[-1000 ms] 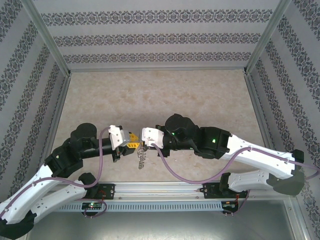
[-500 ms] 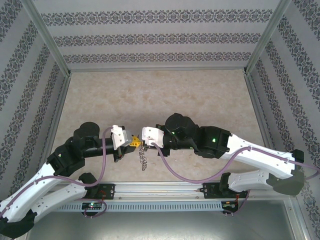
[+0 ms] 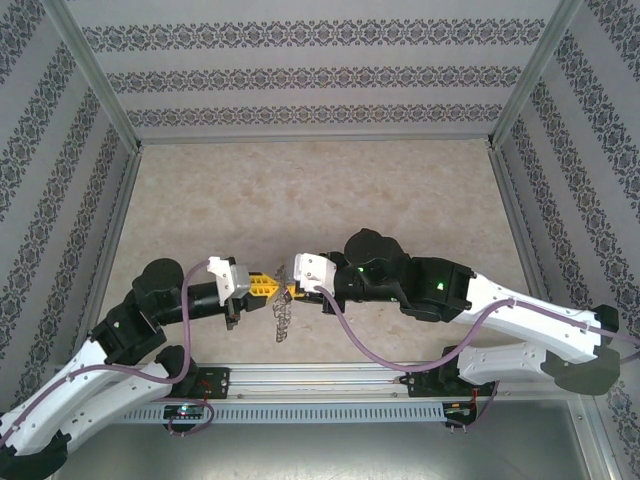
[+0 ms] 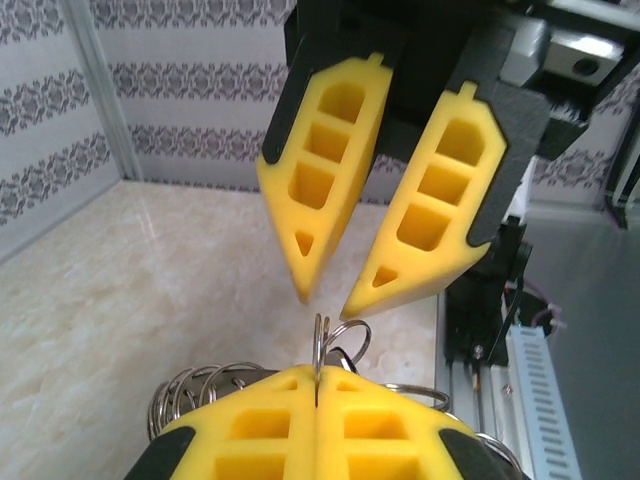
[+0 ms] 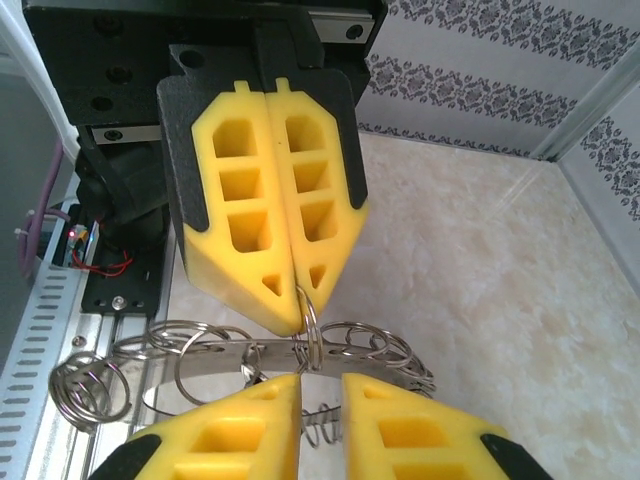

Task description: Put the keys on the keyring

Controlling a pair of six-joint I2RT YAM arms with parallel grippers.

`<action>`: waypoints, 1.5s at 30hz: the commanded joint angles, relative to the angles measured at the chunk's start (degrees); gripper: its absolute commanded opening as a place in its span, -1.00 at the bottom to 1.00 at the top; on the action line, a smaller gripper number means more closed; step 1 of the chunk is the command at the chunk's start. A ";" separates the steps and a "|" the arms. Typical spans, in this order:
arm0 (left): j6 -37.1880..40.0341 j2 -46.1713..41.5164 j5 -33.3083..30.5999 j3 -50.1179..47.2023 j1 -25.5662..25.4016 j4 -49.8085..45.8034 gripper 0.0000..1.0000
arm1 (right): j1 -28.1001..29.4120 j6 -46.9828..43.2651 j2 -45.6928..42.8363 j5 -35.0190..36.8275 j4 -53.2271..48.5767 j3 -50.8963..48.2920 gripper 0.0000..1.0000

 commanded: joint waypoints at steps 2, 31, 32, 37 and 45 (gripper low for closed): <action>-3.97 -0.91 2.86 -1.15 -0.51 10.86 -1.00 | -0.06 1.24 -0.74 -1.92 2.37 -0.83 -0.61; -5.33 -0.49 6.04 -2.48 -0.51 12.43 -1.00 | -0.25 1.58 -1.10 -5.10 6.87 -2.52 -0.70; -5.46 -0.35 6.29 -2.51 -0.51 12.76 -1.00 | -0.26 1.49 -1.08 -5.02 6.94 -2.50 -0.70; -5.86 0.03 6.70 -2.65 -0.51 13.10 -1.00 | -0.30 1.42 -1.39 -5.43 7.45 -2.63 -0.93; -0.78 0.44 3.22 1.30 -0.51 2.81 -0.82 | -0.28 0.63 -2.34 -3.61 5.07 -2.38 -1.00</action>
